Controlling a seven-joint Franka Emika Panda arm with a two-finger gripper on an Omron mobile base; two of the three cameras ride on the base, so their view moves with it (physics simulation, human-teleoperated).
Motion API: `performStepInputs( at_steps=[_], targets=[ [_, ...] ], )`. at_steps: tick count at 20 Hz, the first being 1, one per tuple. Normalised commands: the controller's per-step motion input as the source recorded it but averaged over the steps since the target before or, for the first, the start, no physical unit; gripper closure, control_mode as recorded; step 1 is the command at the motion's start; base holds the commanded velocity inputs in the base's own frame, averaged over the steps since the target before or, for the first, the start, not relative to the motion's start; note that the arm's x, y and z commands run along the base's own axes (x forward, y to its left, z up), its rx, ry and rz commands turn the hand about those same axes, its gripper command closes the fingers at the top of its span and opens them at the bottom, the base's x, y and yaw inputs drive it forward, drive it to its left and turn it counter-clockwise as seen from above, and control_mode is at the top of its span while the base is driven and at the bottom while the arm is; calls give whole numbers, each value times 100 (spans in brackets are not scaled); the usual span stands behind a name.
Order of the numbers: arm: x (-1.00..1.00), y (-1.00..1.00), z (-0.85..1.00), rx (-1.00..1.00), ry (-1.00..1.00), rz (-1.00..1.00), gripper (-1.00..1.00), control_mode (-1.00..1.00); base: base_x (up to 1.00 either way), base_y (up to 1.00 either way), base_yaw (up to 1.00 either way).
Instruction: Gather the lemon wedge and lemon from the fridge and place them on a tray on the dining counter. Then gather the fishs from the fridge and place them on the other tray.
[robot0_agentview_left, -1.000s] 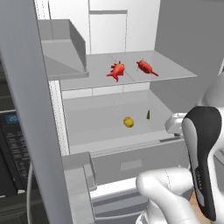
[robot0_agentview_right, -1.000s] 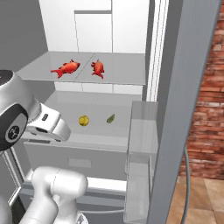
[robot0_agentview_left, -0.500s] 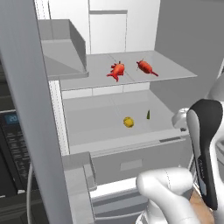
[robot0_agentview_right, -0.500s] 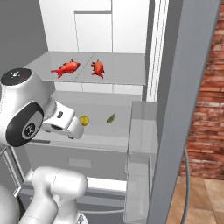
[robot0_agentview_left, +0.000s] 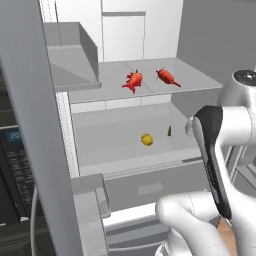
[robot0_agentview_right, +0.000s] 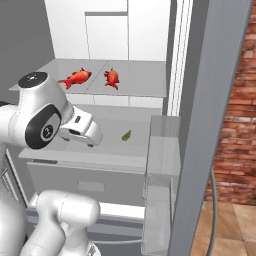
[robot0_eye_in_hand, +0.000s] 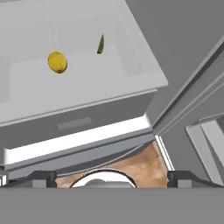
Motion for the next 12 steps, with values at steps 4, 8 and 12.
performStepInputs(
  at_steps=[4,8,12],
  targets=[
    [45,0,-15,-3,0,-5,-100,-100,0,0,0],
    [24,0,-24,-3,0,-1,-100,-100,0,0,0],
    [13,0,-31,-3,0,0,-100,-100,0,0,0]
  ],
)
